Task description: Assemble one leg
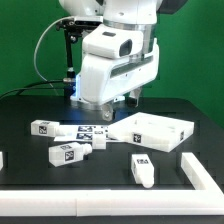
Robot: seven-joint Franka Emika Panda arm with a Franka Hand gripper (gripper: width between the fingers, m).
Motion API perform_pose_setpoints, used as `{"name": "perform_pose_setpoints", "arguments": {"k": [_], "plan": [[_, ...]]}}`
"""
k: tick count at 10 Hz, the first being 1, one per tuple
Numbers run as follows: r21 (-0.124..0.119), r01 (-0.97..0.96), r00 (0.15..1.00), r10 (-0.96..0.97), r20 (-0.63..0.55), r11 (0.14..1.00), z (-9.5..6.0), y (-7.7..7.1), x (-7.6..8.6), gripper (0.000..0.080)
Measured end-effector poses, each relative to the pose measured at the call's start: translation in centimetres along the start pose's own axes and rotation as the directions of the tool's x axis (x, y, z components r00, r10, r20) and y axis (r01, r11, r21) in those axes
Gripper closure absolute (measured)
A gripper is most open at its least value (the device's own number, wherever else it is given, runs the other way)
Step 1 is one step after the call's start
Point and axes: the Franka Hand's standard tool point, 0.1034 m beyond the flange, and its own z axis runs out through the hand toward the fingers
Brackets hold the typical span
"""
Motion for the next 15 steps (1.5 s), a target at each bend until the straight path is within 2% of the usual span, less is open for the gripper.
{"name": "perform_pose_setpoints", "arguments": {"k": [3,4,5,6,7,8,9,10,12,13,15], "plan": [[0.000,0.000,1.000,0.000,0.000,1.000,0.0,0.0,0.0,0.0150],[0.000,-0.072,0.997,0.072,-0.003,0.997,0.0,-0.1,0.2,0.0150],[-0.002,-0.234,0.972,0.234,-0.003,0.972,0.0,-0.6,0.7,0.0150],[0.002,-0.331,0.944,0.331,-0.010,0.944,0.0,-0.4,1.5,0.0150],[0.012,-0.401,0.916,0.401,-0.026,0.916,0.1,0.7,2.6,0.0150],[0.043,-0.449,0.892,0.451,-0.041,0.892,0.7,1.9,3.3,0.0150],[0.011,-0.437,0.893,0.435,-0.115,0.900,1.4,2.5,3.7,0.0150],[0.013,-0.435,0.894,0.434,-0.109,0.900,1.8,1.9,3.4,0.0150],[0.012,-0.435,0.894,0.434,-0.112,0.900,1.7,2.1,3.5,0.0150],[0.022,-0.482,0.869,0.481,-0.111,0.876,2.2,2.1,3.7,0.0150],[0.038,-0.572,0.813,0.572,-0.106,0.819,4.7,2.6,5.4,0.0150]]}}
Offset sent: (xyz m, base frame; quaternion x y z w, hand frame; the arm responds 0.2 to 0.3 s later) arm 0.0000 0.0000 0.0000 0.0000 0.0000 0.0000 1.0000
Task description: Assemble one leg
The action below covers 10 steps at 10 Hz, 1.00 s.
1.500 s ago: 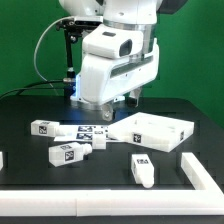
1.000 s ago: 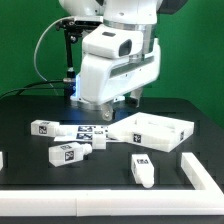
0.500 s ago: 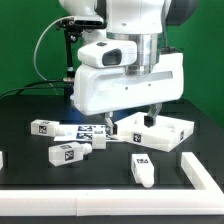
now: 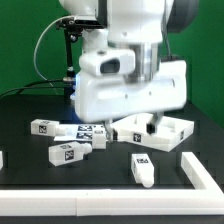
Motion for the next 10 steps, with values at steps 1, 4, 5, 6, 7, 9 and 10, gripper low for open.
{"name": "perform_pose_setpoints", "arguments": {"k": [1,4,5,6,7,9,10], "plan": [[-0.002,-0.009,1.000,0.009,-0.015,1.000,1.3,-0.2,0.5,0.0150],[0.012,-0.046,0.999,0.047,-0.014,0.999,4.3,-0.9,0.2,0.0150],[0.012,-0.043,0.999,0.043,-0.015,0.999,4.3,-0.9,0.3,0.0150],[0.012,-0.043,0.999,0.043,-0.015,0.999,4.3,-0.9,0.3,0.0269],[0.012,-0.043,0.999,0.043,-0.015,0.999,4.3,-0.9,0.3,0.0405],[0.012,-0.043,0.999,0.043,-0.015,0.999,4.3,-0.9,0.3,0.0517],[0.011,-0.041,0.999,0.041,-0.017,0.999,4.1,-0.8,0.3,0.0517]]}}
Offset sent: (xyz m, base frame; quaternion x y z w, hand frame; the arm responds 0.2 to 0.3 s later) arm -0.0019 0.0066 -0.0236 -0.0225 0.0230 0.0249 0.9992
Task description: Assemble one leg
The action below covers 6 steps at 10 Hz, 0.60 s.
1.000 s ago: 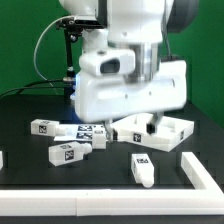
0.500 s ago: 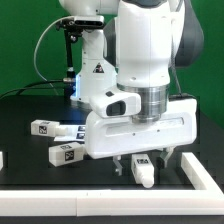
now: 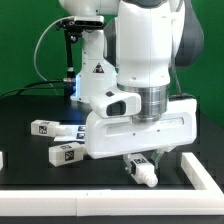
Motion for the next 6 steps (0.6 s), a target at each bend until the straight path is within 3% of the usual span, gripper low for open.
{"name": "perform_pose_setpoints", "arguments": {"k": [1,3,4,5,6], "plan": [[-0.001,0.078,0.997,-0.078,-0.003,0.997,-1.4,0.9,-0.4,0.0517],[-0.016,0.200,0.979,-0.201,-0.027,0.980,-7.0,5.4,-4.7,0.0517],[-0.022,0.219,0.975,-0.219,-0.028,0.976,-8.2,7.9,-7.0,0.0517],[-0.030,0.176,0.984,-0.177,-0.033,0.984,-8.8,9.6,-7.7,0.0517],[-0.023,0.180,0.983,-0.181,-0.029,0.983,-8.3,8.6,-7.3,0.0515]]}}
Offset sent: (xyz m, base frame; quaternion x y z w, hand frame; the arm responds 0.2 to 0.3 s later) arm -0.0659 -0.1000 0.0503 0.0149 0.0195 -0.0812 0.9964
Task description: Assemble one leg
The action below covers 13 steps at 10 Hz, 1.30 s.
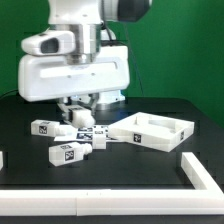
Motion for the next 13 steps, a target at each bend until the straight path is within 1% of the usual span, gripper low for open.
{"name": "perform_pose_setpoints", "arguments": {"k": [1,4,5,6,7,8,10,11,12,13], "plan": [[0.004,0.012,1.000,-0.012,0.002,1.000,0.2,-0.4,0.2,0.0515],[0.005,0.026,1.000,-0.026,0.003,1.000,0.3,-0.1,-0.2,0.0515],[0.013,0.084,0.996,-0.084,0.005,0.996,1.1,1.2,-3.0,0.0515],[0.017,0.092,0.995,-0.093,0.026,0.996,1.7,3.0,-6.7,0.0515],[0.007,0.101,0.994,-0.101,0.027,0.995,2.4,4.9,-8.7,0.0515],[0.010,0.097,0.995,-0.097,0.017,0.995,3.3,6.4,-9.6,0.0515],[0.012,0.089,0.996,-0.090,0.015,0.996,3.3,6.0,-9.1,0.0515],[0.013,0.089,0.996,-0.089,0.019,0.996,3.6,6.1,-9.5,0.0515],[0.010,0.098,0.995,-0.099,0.025,0.995,4.5,6.5,-10.4,0.0515],[0.001,0.112,0.993,-0.112,0.032,0.994,5.8,6.9,-11.8,0.0515]]}}
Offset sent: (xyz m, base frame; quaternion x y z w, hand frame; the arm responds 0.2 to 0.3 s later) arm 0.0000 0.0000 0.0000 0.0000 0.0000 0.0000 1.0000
